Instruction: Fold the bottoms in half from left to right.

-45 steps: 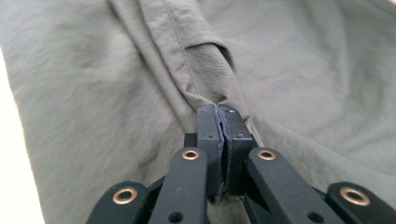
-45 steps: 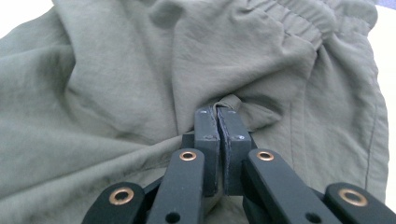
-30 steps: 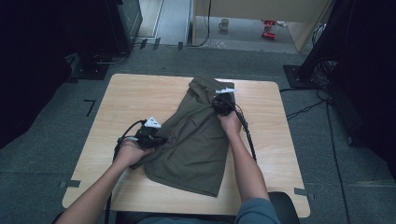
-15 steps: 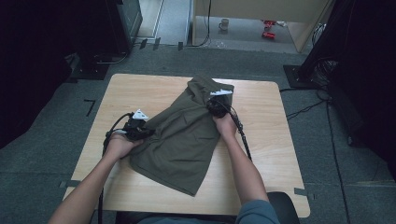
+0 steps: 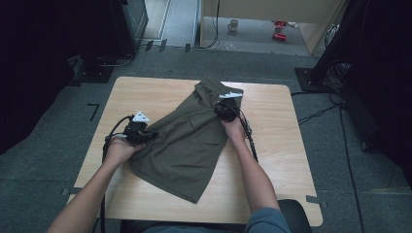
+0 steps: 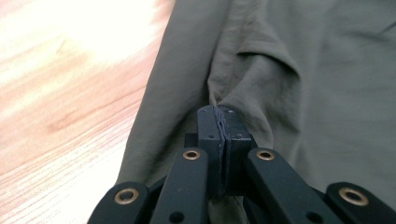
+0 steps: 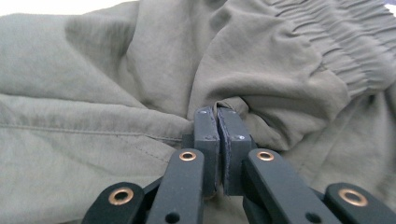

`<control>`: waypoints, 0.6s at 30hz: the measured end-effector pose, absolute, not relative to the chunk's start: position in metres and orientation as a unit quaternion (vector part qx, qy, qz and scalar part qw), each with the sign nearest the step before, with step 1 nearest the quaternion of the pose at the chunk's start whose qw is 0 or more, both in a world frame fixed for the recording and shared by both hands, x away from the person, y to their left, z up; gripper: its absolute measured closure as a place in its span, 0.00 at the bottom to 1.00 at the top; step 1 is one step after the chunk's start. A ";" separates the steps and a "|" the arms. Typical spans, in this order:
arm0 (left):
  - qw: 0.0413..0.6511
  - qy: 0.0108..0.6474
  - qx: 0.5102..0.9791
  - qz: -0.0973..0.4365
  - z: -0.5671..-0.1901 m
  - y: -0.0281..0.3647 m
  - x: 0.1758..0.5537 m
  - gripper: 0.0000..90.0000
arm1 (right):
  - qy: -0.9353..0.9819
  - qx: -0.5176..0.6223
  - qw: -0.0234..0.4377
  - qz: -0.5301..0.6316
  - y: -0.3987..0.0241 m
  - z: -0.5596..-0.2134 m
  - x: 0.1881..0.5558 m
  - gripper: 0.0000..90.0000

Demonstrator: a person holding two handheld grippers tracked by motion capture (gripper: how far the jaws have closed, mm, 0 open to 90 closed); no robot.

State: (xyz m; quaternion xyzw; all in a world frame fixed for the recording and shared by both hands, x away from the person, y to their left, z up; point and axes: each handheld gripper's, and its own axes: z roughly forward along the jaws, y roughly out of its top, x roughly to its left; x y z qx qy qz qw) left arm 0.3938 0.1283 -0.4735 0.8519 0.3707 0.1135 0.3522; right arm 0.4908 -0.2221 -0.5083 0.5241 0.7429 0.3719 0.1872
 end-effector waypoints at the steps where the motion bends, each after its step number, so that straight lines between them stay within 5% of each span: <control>1: 0.352 0.371 0.852 0.113 -0.474 0.128 0.394 1.00 | 0.741 0.524 0.188 0.375 -0.223 -0.506 0.491 0.97; 18: 0.422 0.254 0.862 0.120 -0.390 0.083 0.319 1.00 | 0.742 0.502 0.195 0.398 -0.232 -0.452 0.491 0.97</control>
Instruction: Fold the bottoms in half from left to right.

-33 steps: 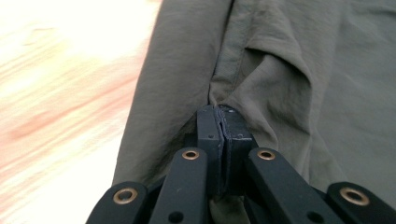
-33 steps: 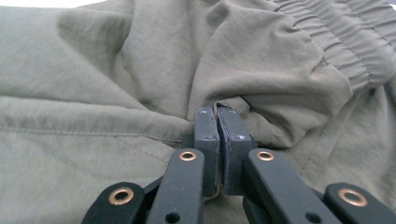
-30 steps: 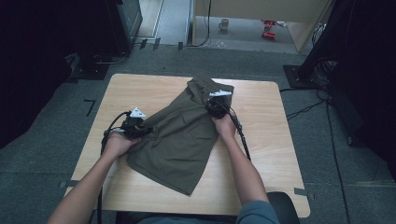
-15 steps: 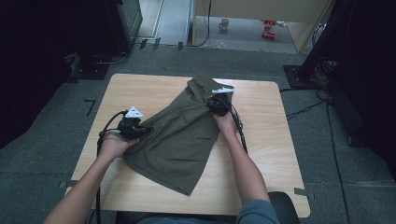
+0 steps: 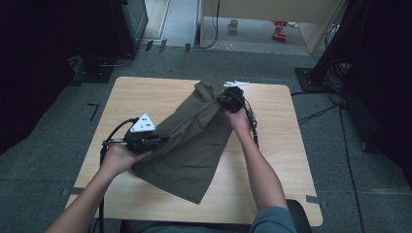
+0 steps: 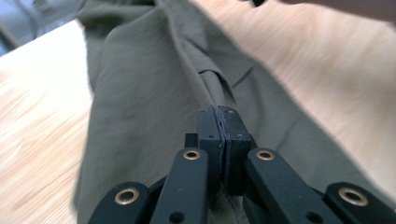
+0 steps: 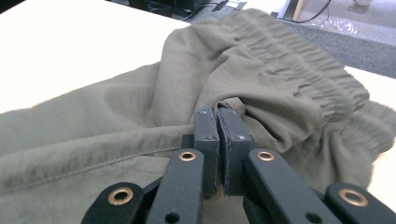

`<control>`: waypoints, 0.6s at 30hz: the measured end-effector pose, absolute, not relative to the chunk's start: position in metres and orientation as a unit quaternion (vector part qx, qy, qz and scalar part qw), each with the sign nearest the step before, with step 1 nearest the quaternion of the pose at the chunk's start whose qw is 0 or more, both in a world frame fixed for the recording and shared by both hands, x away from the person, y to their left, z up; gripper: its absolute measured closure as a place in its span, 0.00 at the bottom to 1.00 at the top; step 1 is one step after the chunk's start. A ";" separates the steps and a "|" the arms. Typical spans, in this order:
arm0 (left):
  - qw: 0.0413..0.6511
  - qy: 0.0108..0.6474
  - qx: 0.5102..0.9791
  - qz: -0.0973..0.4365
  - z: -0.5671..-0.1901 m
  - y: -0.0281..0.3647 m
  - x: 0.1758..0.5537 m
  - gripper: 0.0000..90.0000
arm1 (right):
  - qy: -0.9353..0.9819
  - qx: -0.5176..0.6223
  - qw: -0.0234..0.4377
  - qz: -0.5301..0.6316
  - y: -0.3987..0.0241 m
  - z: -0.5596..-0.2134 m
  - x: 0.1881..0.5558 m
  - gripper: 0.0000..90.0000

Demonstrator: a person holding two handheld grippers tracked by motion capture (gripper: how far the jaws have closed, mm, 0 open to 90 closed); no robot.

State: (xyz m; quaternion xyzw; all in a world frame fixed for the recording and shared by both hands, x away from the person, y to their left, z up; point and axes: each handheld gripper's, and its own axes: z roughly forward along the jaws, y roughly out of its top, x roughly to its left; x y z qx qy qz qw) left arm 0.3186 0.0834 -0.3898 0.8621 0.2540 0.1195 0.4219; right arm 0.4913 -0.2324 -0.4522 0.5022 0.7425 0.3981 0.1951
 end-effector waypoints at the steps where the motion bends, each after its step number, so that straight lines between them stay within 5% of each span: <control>1: 0.422 0.254 0.862 0.120 -0.390 0.083 0.319 1.00 | 0.742 0.502 0.195 0.398 -0.232 -0.452 0.491 0.97; 18: 0.422 0.220 0.878 0.046 -0.416 0.014 0.298 0.99 | 0.770 0.503 0.184 0.348 -0.257 -0.456 0.491 0.93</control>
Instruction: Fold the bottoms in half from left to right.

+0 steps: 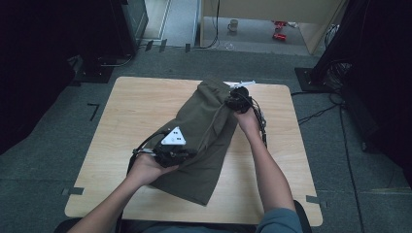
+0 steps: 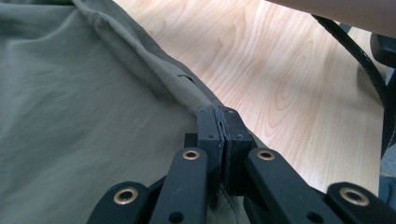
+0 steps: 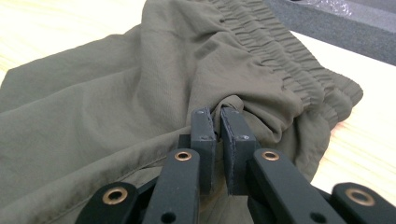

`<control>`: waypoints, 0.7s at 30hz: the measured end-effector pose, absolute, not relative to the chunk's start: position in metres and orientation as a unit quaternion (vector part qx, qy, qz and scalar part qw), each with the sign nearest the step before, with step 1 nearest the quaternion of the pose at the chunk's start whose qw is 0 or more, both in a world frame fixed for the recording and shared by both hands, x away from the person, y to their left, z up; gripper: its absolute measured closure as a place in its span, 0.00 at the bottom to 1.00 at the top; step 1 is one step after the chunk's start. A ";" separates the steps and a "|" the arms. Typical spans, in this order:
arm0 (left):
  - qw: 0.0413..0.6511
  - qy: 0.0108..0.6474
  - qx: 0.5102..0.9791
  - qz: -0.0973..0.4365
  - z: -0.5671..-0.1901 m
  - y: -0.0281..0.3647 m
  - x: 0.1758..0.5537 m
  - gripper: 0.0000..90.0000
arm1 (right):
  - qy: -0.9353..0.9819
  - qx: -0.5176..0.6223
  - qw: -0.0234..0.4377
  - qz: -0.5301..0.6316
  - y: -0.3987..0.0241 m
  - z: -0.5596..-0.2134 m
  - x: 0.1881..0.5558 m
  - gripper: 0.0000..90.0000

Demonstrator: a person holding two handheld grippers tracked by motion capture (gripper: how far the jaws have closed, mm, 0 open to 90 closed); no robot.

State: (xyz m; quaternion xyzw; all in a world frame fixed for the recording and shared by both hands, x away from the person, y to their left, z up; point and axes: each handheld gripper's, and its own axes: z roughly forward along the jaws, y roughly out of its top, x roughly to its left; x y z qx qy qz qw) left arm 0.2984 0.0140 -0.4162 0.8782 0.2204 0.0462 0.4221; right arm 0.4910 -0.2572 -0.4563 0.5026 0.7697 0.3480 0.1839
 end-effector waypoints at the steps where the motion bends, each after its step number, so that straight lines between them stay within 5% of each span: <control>1: 0.423 0.221 0.878 0.043 -0.418 0.011 0.298 0.99 | 0.770 0.503 0.184 0.346 -0.257 -0.457 0.491 0.92; 8: 0.422 0.215 0.880 0.032 -0.426 -0.004 0.294 0.97 | 0.771 0.503 0.189 0.342 -0.262 -0.457 0.490 0.82; 13: 0.430 0.195 0.881 0.032 -0.427 -0.009 0.288 0.82 | 0.765 0.503 0.194 0.353 -0.266 -0.453 0.485 0.81; 21: 0.440 0.214 0.871 0.052 -0.421 0.014 0.306 0.80 | 0.760 0.504 0.179 0.368 -0.269 -0.449 0.473 0.81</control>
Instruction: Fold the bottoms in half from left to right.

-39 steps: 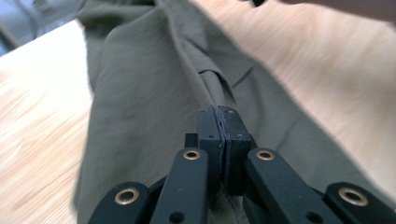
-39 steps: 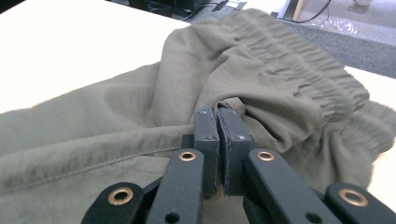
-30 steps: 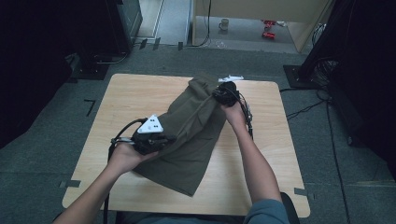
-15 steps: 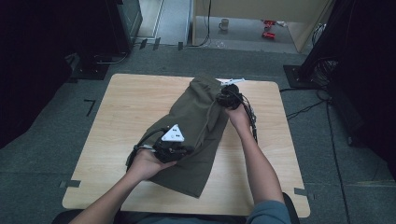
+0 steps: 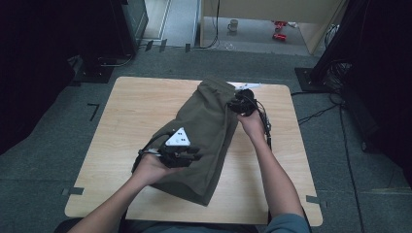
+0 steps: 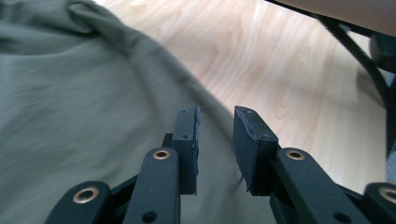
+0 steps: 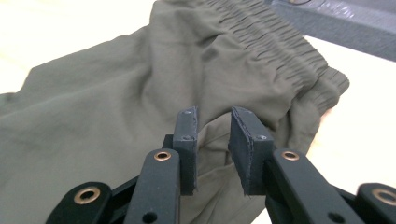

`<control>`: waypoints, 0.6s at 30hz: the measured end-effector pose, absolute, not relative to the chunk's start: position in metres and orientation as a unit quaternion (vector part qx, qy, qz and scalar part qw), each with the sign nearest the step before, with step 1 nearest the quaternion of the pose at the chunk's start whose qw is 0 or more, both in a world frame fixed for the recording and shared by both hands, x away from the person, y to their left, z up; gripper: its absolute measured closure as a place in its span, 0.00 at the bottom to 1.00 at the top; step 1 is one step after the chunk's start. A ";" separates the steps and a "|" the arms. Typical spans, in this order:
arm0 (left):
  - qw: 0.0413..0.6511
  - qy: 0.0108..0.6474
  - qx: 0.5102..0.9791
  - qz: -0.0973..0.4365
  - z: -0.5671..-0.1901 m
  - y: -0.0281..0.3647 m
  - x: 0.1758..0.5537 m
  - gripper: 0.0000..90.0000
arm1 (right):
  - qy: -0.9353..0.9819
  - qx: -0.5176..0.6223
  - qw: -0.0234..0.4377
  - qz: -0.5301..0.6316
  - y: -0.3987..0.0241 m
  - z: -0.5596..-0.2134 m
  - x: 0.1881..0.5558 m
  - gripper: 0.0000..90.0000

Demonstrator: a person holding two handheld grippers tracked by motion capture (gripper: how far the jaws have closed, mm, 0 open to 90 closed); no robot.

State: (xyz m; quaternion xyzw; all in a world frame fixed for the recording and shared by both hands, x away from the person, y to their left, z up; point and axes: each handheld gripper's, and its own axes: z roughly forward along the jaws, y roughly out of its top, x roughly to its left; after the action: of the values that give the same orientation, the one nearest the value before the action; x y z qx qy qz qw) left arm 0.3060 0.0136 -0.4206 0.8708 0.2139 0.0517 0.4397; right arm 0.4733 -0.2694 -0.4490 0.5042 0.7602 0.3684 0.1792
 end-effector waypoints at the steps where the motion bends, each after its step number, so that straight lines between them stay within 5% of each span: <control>1: 0.439 0.218 0.870 0.055 -0.421 0.017 0.309 0.80 | 0.767 0.499 0.177 0.364 -0.269 -0.447 0.470 0.83; 18: 0.423 0.276 0.859 0.085 -0.451 0.068 0.377 0.84 | 0.765 0.480 0.173 0.393 -0.253 -0.440 0.440 0.97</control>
State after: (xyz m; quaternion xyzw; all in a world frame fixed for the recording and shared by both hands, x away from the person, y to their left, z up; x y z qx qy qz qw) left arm 0.3774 0.0677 -0.4512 0.8593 0.2755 0.0846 0.4226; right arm 0.4396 -0.2530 -0.4399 0.4796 0.7653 0.3929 0.1731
